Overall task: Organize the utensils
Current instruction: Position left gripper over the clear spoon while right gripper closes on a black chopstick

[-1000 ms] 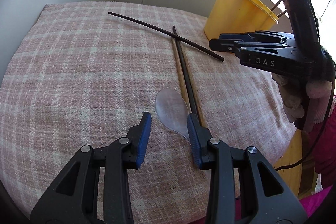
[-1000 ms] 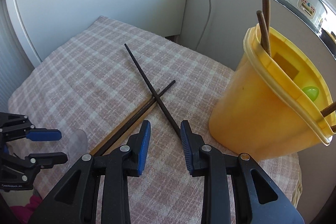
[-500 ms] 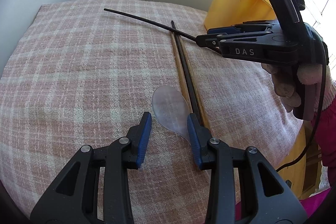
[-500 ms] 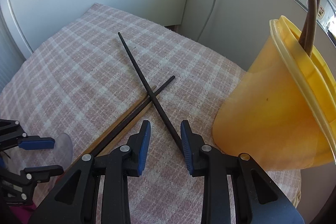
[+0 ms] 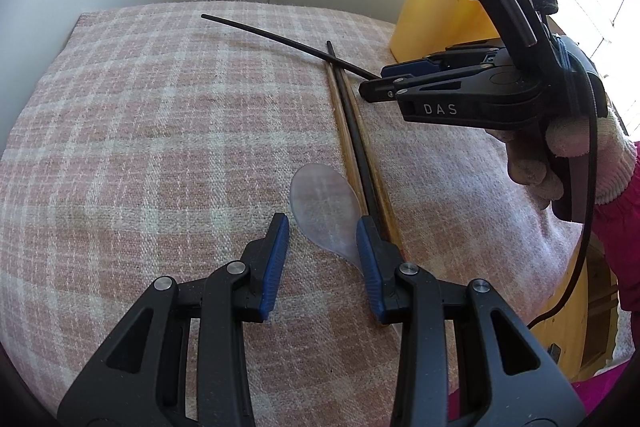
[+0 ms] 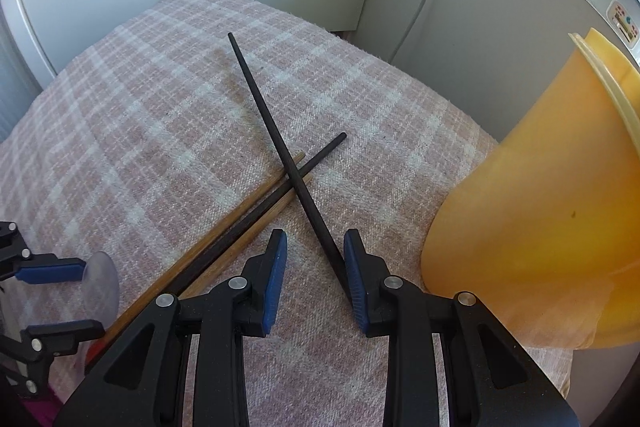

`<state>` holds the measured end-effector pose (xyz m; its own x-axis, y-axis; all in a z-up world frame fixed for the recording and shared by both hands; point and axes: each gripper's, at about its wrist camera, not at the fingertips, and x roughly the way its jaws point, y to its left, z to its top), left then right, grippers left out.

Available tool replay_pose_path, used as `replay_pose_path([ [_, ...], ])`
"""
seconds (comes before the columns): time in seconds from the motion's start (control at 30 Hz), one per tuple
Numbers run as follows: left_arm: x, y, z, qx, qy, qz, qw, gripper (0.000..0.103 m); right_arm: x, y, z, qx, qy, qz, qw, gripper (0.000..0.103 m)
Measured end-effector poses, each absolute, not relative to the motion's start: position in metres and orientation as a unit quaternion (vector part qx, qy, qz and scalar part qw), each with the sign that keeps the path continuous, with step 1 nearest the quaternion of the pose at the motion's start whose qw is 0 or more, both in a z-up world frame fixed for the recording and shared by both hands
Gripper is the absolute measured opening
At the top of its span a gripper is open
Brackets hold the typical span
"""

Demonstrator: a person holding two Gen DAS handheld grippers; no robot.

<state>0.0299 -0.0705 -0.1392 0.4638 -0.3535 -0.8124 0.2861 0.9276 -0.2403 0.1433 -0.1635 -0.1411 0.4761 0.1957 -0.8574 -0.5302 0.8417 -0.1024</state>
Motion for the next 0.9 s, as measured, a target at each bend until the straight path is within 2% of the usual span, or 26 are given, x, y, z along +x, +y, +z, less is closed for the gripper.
replay_pose_path([
  [0.07, 0.032, -0.071, -0.140, -0.034, 0.483, -0.187, 0.855, 0.035, 0.145, -0.163, -0.141, -0.179, 0.464, 0.218, 0.840, 0.027],
  [0.23, 0.042, -0.074, -0.142, -0.031, 0.480, -0.188, 0.856, 0.035, 0.141, -0.167, -0.137, -0.176, 0.467, 0.217, 0.839, 0.010],
  [0.37, 0.051, -0.077, -0.143, -0.029, 0.477, -0.187, 0.858, 0.035, 0.136, -0.174, -0.137, -0.155, 0.476, 0.222, 0.836, 0.009],
  [0.53, 0.064, -0.079, -0.148, -0.025, 0.469, -0.181, 0.864, 0.019, 0.126, -0.186, -0.137, -0.121, 0.492, 0.223, 0.833, 0.007],
  [0.63, 0.069, -0.074, -0.150, -0.037, 0.467, -0.182, 0.865, 0.014, 0.110, -0.190, -0.136, -0.121, 0.491, 0.222, 0.834, 0.005],
  [0.9, 0.070, -0.064, -0.150, -0.043, 0.459, -0.184, 0.868, 0.009, 0.067, -0.208, -0.139, -0.073, 0.525, 0.241, 0.813, 0.005],
])
